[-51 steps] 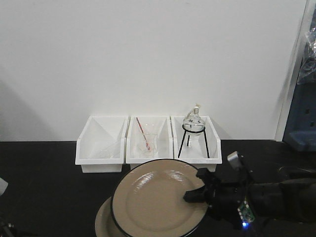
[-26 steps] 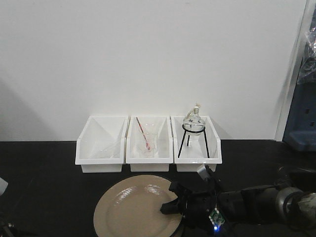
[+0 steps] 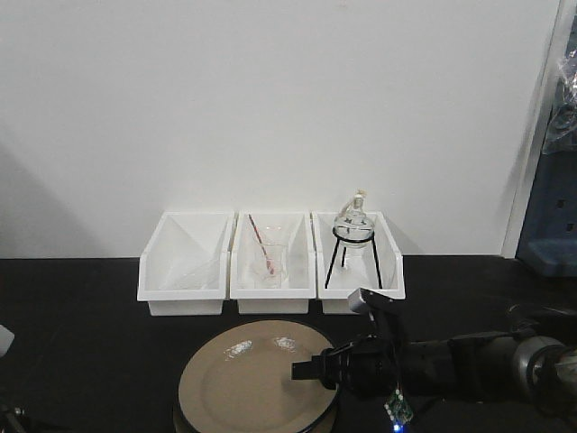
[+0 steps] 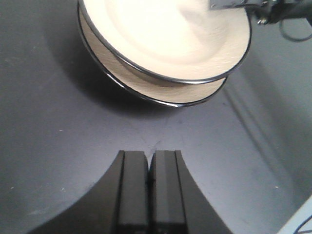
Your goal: Arrange circular plates on left workspace
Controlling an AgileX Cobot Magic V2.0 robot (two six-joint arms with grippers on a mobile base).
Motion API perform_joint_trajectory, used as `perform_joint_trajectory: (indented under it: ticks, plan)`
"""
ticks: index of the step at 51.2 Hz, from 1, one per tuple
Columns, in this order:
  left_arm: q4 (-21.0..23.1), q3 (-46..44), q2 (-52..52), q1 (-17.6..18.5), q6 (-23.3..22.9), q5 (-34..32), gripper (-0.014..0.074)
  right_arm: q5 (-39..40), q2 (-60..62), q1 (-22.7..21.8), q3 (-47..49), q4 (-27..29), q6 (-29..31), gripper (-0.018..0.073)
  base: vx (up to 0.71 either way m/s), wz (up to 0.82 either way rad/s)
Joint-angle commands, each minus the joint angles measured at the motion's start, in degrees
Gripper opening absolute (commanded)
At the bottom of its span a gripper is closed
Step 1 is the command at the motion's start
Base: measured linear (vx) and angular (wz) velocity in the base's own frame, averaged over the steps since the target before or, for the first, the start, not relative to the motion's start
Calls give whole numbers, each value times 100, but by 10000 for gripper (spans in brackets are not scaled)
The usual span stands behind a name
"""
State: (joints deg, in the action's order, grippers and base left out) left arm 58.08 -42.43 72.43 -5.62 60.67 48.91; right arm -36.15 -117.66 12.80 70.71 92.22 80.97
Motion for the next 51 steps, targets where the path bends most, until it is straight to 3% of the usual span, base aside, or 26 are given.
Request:
perform_joint_trajectory:
  ticks: [1, 13, 20, 27, 32, 35, 43, 51]
  plan:
    - [231, -131, -152, -26, 2, -107, -1, 55, 520, -88, 186, 214, 620, 442, 0, 0]
    - [186, -131, -152, -26, 2, -260, -1, 934, 965, -251, 186, 23, 946, 387, 0, 0]
    - [215, -131, -152, -26, -41, -291, -1, 846, 1157, -367, 186, 17, 772, 340, 0, 0]
    - [225, -131, -152, -26, -41, -257, -1, 900, 1406, -367, 167, -447, 732, 240, 0, 0]
    - [185, -131, -174, -26, -34, -385, -1, 1233, 1716, -367, 167, -1076, 333, 97, 0, 0]
    - [126, -131, -242, -26, -34, -567, -1, 1504, 2005, -367, 167, -1674, -243, -15, 0, 0]
    - [-72, -111, -726, -26, -34, -923, -1, 1814, 2923, -367, -116, -3202, -1662, -3, 0, 0]
    - [-422, 140, -1634, -26, 126, -1208, -1, 2906, 4130, -354, -1398, -3505, -1954, -3, 0, 0]
